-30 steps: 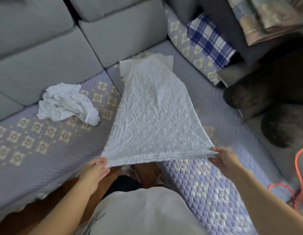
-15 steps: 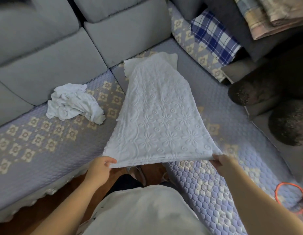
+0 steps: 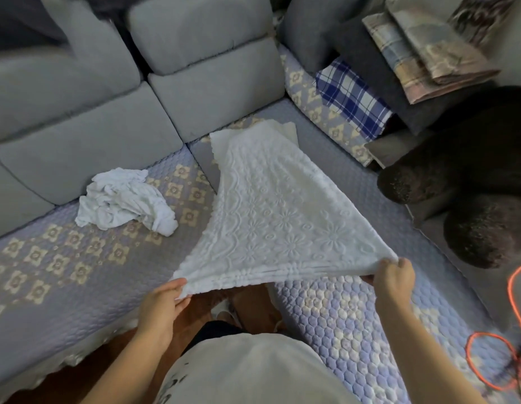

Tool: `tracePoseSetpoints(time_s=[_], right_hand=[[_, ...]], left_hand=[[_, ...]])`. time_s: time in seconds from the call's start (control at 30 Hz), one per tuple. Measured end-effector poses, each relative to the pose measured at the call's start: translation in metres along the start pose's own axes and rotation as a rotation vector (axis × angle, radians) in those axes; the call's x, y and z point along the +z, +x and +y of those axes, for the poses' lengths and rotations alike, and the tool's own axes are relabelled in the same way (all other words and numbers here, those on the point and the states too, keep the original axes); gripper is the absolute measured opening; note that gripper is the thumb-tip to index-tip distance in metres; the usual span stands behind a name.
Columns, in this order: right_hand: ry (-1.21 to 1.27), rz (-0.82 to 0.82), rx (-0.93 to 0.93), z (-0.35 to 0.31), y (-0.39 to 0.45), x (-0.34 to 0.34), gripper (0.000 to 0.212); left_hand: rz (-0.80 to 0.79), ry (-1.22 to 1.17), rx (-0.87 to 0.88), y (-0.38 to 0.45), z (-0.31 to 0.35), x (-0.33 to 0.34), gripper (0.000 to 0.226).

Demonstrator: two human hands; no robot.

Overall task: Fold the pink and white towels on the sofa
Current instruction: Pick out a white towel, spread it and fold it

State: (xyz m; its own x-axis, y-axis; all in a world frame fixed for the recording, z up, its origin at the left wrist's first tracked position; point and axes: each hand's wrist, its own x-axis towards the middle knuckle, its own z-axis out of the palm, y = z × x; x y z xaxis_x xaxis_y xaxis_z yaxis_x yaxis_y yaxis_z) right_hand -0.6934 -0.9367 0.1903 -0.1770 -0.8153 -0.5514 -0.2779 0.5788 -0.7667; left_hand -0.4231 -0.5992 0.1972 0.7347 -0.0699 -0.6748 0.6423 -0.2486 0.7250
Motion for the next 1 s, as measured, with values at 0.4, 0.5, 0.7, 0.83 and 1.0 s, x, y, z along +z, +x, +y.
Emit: tracePoseSetpoints(time_s=[0.4, 0.5, 0.7, 0.83, 1.0], right_hand=[[0.572, -0.380, 0.025, -0.229, -0.053, 0.062, 0.033], [0.761, -0.571, -0.112, -0.344, -0.093, 0.072, 0.032], [0.884, -0.822, -0.387, -0.475, -0.195, 0.059, 0.024], [0.940, -0.937, -0.463, -0.520, -0.260, 0.063, 0.009], [0.969, -1.003, -0.531, -0.557, -0.338, 0.081, 0.011]], left_hand=[[-0.204, -0.541, 0.205, -0.004, 0.211, 0.042, 0.028], [-0.315, -0.656, 0.442, -0.051, 0.335, 0.057, 0.026], [-0.327, -0.854, 0.806, -0.142, 0.484, 0.022, 0.023], [-0.289, -0.869, 0.954, -0.179, 0.529, -0.019, 0.027], [-0.195, -0.899, 1.108, -0.220, 0.568, -0.074, 0.042]])
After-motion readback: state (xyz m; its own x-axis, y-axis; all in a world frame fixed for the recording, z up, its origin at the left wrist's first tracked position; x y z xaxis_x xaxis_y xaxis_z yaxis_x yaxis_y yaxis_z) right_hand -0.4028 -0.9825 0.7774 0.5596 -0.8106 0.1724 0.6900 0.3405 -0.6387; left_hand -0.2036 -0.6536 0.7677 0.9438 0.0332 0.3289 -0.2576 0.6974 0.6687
